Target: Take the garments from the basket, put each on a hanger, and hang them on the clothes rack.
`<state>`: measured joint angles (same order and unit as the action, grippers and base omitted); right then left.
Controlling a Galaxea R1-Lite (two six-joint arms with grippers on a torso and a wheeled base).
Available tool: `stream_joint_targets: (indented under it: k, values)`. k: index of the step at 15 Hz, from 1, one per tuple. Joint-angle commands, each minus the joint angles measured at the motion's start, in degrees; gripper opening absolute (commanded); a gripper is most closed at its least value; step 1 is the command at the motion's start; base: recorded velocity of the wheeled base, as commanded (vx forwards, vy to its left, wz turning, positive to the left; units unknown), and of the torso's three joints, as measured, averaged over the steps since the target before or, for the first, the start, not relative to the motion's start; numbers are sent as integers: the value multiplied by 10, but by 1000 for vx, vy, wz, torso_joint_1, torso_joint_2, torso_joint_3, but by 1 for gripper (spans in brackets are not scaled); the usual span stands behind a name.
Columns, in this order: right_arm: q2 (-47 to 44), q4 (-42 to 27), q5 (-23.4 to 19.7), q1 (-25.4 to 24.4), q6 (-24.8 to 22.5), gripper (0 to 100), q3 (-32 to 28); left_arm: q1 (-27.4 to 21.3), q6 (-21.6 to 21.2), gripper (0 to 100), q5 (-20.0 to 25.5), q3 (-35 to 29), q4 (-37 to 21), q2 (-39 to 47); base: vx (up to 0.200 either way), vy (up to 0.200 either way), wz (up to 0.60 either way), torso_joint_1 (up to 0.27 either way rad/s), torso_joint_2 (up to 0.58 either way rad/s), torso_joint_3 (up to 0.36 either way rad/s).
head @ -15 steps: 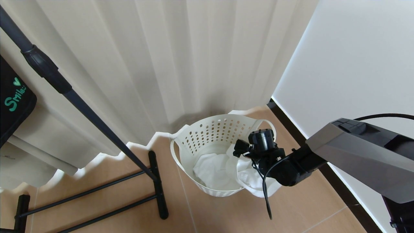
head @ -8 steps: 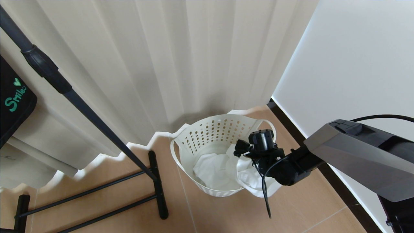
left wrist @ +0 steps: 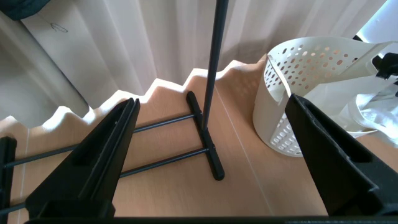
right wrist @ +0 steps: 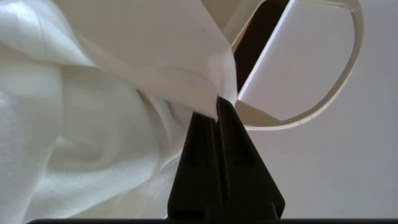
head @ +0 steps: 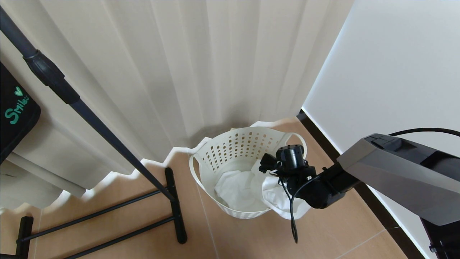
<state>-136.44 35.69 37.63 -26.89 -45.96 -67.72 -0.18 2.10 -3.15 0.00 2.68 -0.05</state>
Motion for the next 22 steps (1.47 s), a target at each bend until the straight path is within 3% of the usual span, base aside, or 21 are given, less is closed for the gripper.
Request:
stream_joint_targets:
  k: [1, 5, 8, 10, 12, 15, 17, 20, 22]
  values:
    - [27, 17, -1, -4, 5, 0, 26, 0, 0, 100, 0, 0, 0, 0, 0, 0, 0, 0, 0, 0]
    - [115, 131, -2, -13, 14, 0, 162, 0, 0, 100, 0, 0, 0, 0, 0, 0, 0, 0, 0, 0]
    - [212, 184, -1, -57, 89, 0, 261, 0, 0, 100, 0, 0, 0, 0, 0, 0, 0, 0, 0, 0]
    - [296, 184, -1, -94, 157, 0, 317, 0, 0, 100, 0, 0, 0, 0, 0, 0, 0, 0, 0, 0]
    - [391, 184, -1, -118, 192, 0, 364, 0, 0, 100, 0, 0, 0, 0, 0, 0, 0, 0, 0, 0]
    - [503, 184, -5, -146, 195, 0, 381, 0, 0, 100, 0, 0, 0, 0, 0, 0, 0, 0, 0, 0]
    - [578, 185, -23, -199, 197, 0, 374, 0, 0, 100, 0, 0, 0, 0, 0, 0, 0, 0, 0, 0]
    - [622, 184, -27, -216, 245, 0, 381, 0, 0, 100, 0, 0, 0, 0, 0, 0, 0, 0, 0, 0]
    - [623, 177, -68, -222, 260, 0, 377, 0, -1, 100, 1, 0, 0, 0, 0, 0, 0, 0, 0, 0]
